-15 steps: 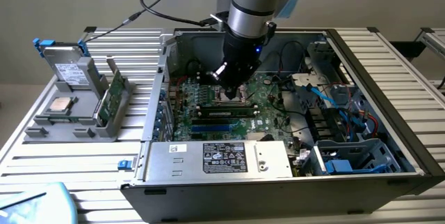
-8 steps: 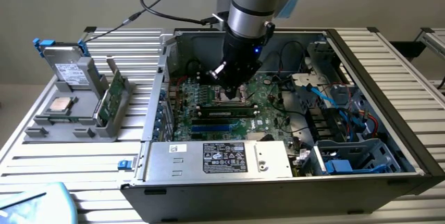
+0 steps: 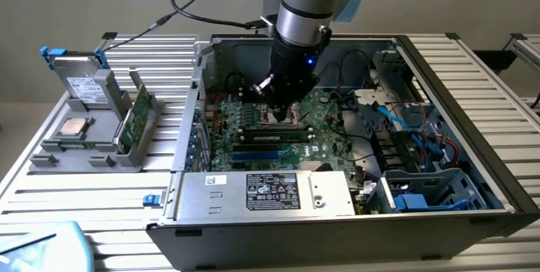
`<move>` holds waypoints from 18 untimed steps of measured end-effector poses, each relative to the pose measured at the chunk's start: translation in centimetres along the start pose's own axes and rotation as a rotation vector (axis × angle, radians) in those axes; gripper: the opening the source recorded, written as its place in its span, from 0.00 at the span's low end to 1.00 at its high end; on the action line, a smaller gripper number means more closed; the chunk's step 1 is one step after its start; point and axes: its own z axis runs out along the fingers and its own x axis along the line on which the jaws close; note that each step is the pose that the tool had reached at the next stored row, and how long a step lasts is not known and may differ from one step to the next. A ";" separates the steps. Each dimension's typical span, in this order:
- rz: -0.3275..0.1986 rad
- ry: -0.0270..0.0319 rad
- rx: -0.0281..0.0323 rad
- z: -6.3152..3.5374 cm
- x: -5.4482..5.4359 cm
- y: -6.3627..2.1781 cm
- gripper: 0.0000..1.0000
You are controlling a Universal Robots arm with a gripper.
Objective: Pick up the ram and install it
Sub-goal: 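Press down the ram until it locks into place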
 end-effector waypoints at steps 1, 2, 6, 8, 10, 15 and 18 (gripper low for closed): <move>0.010 0.0009 0.0018 0.00 0.0 0.00 0.11; 0.020 0.0017 0.0034 0.00 0.0 0.00 0.11; 0.061 0.0049 0.0095 0.00 0.0 0.00 0.11; 0.082 0.0062 0.0119 0.00 0.0 0.00 0.11; 0.103 0.0072 0.0138 0.00 0.0 0.00 0.11; 0.159 0.0089 0.0163 0.00 0.0 0.00 0.11; 0.193 0.0094 0.0170 0.00 0.0 0.00 0.11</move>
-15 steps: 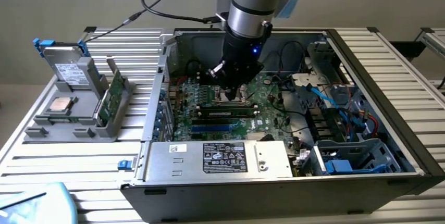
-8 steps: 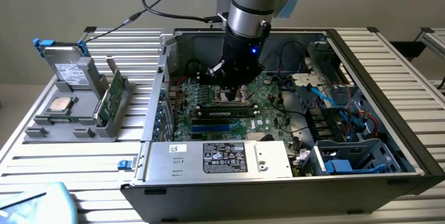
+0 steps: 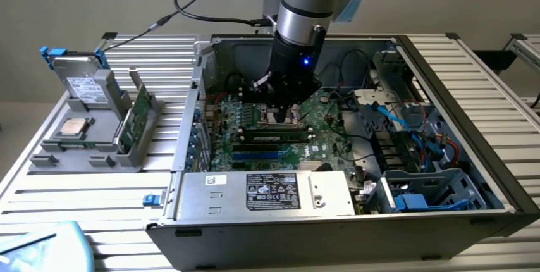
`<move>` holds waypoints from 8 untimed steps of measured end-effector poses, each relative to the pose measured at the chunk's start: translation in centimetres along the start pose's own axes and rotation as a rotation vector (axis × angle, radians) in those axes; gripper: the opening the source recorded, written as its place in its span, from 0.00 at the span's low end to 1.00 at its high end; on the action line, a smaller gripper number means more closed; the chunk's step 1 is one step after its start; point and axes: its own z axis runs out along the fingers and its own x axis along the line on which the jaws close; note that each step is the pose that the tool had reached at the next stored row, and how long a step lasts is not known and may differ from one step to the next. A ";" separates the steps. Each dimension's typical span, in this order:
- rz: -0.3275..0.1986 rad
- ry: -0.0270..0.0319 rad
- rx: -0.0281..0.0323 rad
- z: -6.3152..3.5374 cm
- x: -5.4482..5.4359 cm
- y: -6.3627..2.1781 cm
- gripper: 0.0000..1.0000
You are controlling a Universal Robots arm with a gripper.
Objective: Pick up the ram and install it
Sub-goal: 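Press down the ram until it locks into place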
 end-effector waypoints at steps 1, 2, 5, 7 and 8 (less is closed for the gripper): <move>0.010 -0.0006 0.0008 0.01 0.0 0.00 0.11; 0.021 -0.0017 0.0020 0.03 0.0 0.01 0.11; 0.050 -0.0064 0.0086 0.10 0.0 0.00 0.11; 0.070 -0.0102 0.0131 0.16 0.0 0.00 0.11; 0.080 -0.0122 0.0154 0.19 0.0 0.00 0.11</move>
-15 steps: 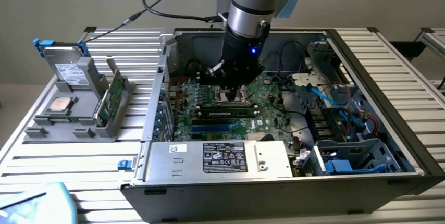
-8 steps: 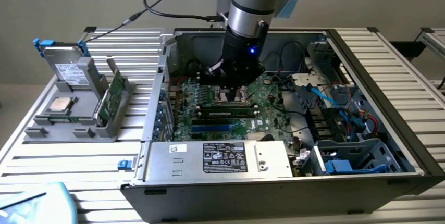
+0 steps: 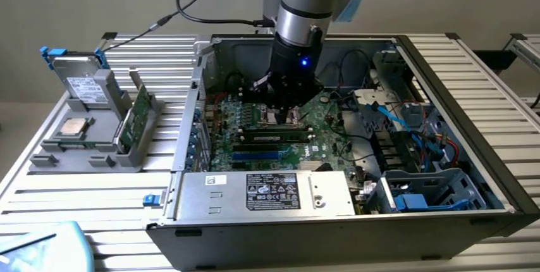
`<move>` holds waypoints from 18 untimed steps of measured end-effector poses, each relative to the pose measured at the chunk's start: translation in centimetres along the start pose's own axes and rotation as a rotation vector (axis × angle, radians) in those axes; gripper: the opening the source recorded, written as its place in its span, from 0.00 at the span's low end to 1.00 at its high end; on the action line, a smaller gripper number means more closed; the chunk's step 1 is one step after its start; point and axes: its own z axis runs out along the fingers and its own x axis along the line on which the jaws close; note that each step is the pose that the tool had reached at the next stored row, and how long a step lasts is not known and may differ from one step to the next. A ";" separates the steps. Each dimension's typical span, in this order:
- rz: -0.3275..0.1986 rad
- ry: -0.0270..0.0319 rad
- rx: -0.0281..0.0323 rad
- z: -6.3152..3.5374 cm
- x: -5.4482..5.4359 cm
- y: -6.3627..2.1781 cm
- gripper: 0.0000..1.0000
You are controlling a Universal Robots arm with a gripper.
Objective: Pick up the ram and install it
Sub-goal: 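Press down the ram until it locks into place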
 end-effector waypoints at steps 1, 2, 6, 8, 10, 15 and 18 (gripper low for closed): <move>0.010 -0.0020 0.0023 0.03 0.0 0.00 0.11; 0.019 -0.0041 0.0046 0.05 0.0 0.00 0.11; 0.058 -0.0120 0.0133 0.17 0.0 0.00 0.11; 0.078 -0.0159 0.0175 0.23 0.0 0.00 0.11; 0.097 -0.0193 0.0213 0.29 0.0 0.00 0.11; 0.149 -0.0259 0.0279 0.41 -0.1 0.00 0.11; 0.181 -0.0269 0.0291 0.44 -0.1 0.00 0.11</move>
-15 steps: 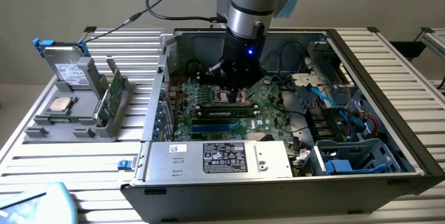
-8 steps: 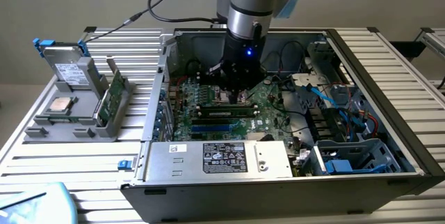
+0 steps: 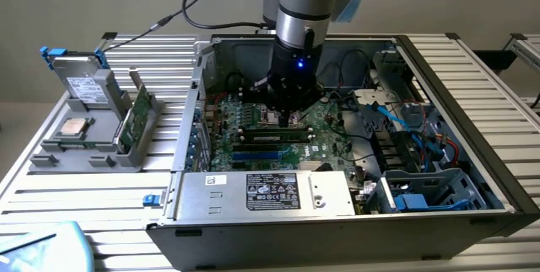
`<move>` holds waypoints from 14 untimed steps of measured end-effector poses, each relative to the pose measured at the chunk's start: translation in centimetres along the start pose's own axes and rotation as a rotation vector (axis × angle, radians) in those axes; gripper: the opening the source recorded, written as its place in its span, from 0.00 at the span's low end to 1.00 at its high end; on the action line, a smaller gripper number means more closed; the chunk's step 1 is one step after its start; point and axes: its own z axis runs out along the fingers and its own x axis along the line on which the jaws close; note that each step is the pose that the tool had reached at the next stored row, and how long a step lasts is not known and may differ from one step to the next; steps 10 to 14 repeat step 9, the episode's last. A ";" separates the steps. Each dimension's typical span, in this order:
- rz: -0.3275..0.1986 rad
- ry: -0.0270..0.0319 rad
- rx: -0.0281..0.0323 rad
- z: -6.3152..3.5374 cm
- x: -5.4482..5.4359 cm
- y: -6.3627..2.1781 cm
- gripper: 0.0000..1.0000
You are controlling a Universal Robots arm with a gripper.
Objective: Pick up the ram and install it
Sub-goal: 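Press down the ram until it locks into place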
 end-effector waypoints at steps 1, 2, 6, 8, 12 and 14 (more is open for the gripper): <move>0.009 0.0004 -0.0001 0.00 0.0 0.00 0.11; 0.018 0.0007 -0.0003 0.01 0.0 0.00 0.11; 0.020 0.0008 -0.0005 0.01 0.1 0.00 0.11; 0.020 0.0008 -0.0005 0.01 0.1 0.00 0.11; 0.020 0.0007 -0.0006 0.02 0.1 0.01 0.11; 0.020 0.0007 -0.0006 0.02 0.1 0.01 0.11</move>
